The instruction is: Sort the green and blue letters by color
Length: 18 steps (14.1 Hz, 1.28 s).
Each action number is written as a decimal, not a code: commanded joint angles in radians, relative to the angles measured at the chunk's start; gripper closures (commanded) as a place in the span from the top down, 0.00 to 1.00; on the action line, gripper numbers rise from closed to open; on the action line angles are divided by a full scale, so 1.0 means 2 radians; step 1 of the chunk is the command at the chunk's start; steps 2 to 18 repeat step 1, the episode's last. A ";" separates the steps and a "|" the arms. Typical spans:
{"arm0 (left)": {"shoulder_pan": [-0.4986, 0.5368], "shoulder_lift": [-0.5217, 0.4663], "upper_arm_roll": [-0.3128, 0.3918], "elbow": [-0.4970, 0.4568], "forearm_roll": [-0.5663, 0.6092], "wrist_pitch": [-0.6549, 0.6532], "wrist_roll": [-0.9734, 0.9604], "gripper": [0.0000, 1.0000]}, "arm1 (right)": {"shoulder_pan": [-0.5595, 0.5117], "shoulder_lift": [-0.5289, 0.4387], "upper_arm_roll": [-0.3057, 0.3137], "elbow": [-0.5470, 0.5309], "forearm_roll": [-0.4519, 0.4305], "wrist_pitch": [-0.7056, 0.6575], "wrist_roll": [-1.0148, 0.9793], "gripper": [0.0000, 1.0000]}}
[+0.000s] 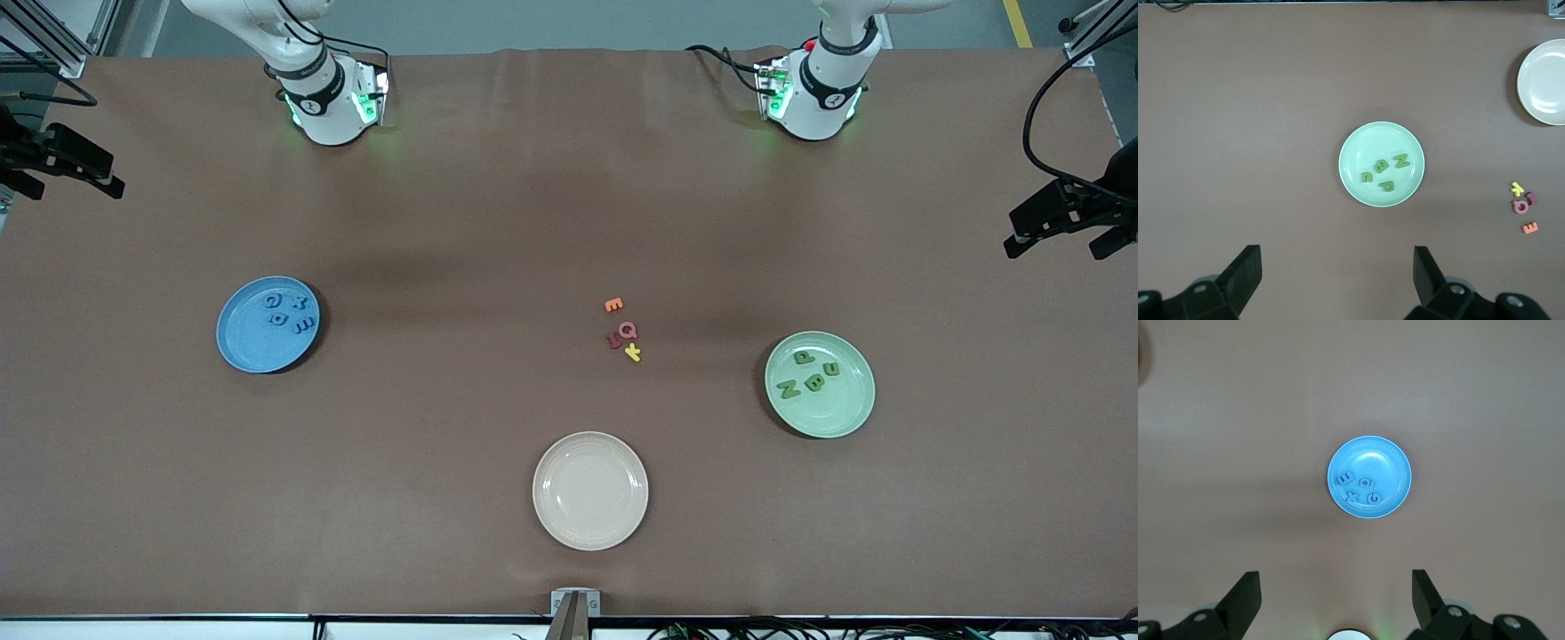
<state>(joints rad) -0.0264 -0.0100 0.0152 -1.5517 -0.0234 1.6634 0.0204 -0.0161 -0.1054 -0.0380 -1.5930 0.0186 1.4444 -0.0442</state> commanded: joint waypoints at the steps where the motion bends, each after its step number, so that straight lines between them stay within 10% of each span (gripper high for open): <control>1: -0.001 0.000 0.000 0.003 0.003 -0.006 0.004 1.00 | -0.004 -0.012 0.001 -0.010 0.014 -0.006 0.007 1.00; 18: -0.001 0.000 0.000 0.003 0.003 -0.006 0.004 1.00 | -0.004 -0.012 0.001 -0.010 0.014 -0.006 0.007 1.00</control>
